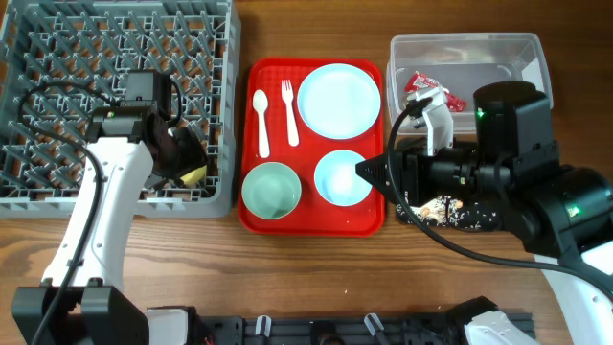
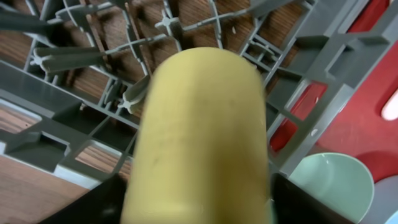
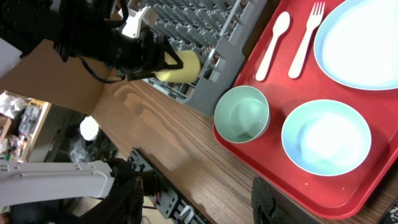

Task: Sort waste into correct bins and load items into the dishwasher rack

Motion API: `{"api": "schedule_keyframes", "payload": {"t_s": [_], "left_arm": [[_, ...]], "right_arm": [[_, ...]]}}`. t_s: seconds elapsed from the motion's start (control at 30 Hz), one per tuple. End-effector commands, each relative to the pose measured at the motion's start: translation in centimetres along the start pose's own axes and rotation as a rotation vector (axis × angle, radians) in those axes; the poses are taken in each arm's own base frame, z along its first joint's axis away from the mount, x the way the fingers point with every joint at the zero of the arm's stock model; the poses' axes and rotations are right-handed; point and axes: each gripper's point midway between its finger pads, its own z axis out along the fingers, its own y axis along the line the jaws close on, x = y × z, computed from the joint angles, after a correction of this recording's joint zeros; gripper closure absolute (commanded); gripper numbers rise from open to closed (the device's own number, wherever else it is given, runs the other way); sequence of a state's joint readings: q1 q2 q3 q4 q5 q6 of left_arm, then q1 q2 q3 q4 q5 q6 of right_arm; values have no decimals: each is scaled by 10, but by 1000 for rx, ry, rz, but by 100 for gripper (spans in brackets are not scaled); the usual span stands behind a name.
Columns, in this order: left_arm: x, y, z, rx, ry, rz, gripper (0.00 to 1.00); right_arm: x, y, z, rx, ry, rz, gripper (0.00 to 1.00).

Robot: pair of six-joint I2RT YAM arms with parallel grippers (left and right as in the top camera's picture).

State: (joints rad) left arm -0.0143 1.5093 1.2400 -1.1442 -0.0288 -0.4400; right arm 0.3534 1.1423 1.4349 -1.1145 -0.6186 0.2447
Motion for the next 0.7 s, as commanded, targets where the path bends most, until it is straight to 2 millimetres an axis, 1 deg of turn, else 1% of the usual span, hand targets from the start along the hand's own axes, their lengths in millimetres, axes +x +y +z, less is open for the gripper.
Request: {"api": "schedule_keyframes", "payload": {"t_s": [0.0,0.03,0.1,0.17,0.23,0.37,0.43,0.47,0.53,0.63,0.67], "left_arm": [[7,-1,2,9,27,-11,5],[7,-1,2,7,29,-12,2],[6,-1,1,9,26,-12,2],[5,-1,-6,12,21,-12,2],[1,-3,-21,22,3,-12,2],[-6,-8,-61,69,-60,-8,4],[-5,-17,-83,145,-95,43,4],[-2,-23,-98,201,-121,75,5],[5,-27,-120,275,-171,116,5],[16,-21,-152,328,-278,147,4],[20,-19,-163,344,-313,153,4]], "right_arm": [[-3,-2,-2,19,-11,-15,43],[-3,-2,-2,19,-11,-15,43],[-3,-2,-2,19,-11,-15,43],[-3,-2,-2,19,-12,-16,43],[-3,-2,-2,19,-12,-16,43],[-2,-5,-2,39,-12,-11,43],[0,-10,-2,65,-6,-1,43],[2,-13,-2,80,-1,6,43],[4,-14,-3,85,5,11,43],[8,-14,-1,95,21,11,42],[10,-17,-1,124,26,21,42]]}}
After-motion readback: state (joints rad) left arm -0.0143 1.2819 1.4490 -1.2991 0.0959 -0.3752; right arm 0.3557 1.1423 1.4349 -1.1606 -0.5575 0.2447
